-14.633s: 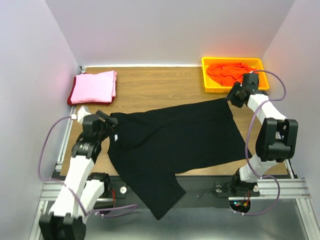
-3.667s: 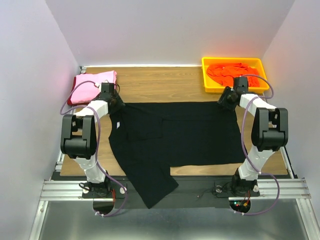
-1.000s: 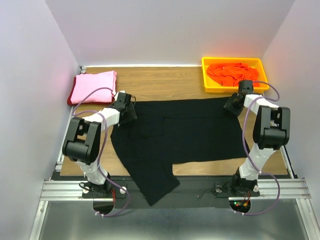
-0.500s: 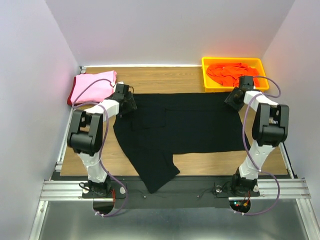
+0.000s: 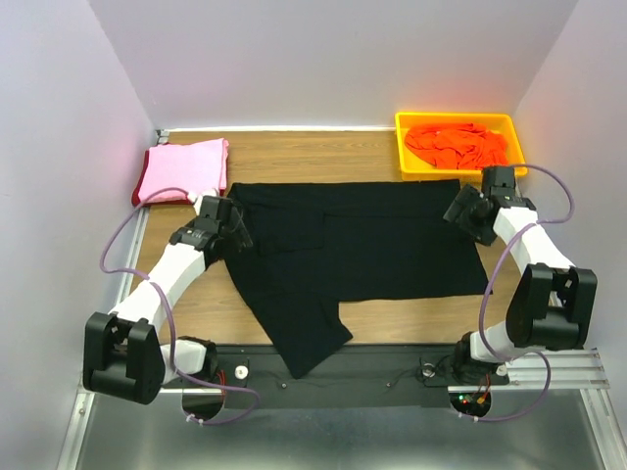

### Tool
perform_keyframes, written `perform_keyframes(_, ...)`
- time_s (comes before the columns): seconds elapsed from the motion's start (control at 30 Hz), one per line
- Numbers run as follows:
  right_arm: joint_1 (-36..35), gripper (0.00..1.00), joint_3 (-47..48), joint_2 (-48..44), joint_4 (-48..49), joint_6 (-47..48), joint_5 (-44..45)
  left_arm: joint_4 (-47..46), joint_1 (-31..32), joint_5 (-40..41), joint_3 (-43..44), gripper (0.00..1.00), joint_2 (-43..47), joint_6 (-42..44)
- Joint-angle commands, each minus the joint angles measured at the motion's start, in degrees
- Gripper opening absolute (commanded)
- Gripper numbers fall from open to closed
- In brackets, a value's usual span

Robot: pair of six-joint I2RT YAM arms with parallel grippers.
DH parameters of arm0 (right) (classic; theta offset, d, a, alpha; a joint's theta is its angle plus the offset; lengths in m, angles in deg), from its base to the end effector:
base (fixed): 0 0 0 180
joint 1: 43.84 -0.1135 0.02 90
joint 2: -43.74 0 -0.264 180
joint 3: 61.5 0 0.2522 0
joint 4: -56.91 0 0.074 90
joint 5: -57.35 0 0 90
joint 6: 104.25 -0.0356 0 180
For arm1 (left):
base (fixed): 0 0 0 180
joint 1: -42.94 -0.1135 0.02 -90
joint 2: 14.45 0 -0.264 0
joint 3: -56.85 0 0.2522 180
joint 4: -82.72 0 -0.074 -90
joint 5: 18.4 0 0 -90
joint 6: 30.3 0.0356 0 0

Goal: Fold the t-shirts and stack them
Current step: Fold the tshirt

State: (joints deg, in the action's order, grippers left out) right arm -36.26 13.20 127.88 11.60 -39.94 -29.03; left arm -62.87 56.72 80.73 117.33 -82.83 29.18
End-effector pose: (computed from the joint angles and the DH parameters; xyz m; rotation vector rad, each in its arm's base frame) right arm 0.3021 -0.0425 0.2453 0.7469 2.4112 0.0474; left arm 0.2473 -0.0548 0.2508 -0.4161 2.2693 -0.2137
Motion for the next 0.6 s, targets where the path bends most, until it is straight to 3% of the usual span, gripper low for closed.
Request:
perform_keyframes(0.0, 0.51, 0.89, -2.67, -3.62, -7.2, 0.03, 1.74, 12.82, 1.33, -0.68, -2.15, 0.74, 1.66, -3.39)
perform_keyframes(0.2, 0.51, 0.89, -5.66, -4.51, -8.09, -1.38, -0.01, 15.3, 4.76, -5.17, -6.64, 0.62, 0.27, -5.68)
perform_keyframes(0.37, 0.51, 0.89, -6.37, -3.72, -8.09, -1.99, -2.21, 16.27, 10.02, -4.82, -6.73, 0.55, -2.02, -10.07)
perform_keyframes(0.57, 0.51, 0.88, -5.4, -4.24, -8.09, -1.47, -3.26, 17.24, 12.06, -2.89, -6.73, 0.5, -2.2, -16.22)
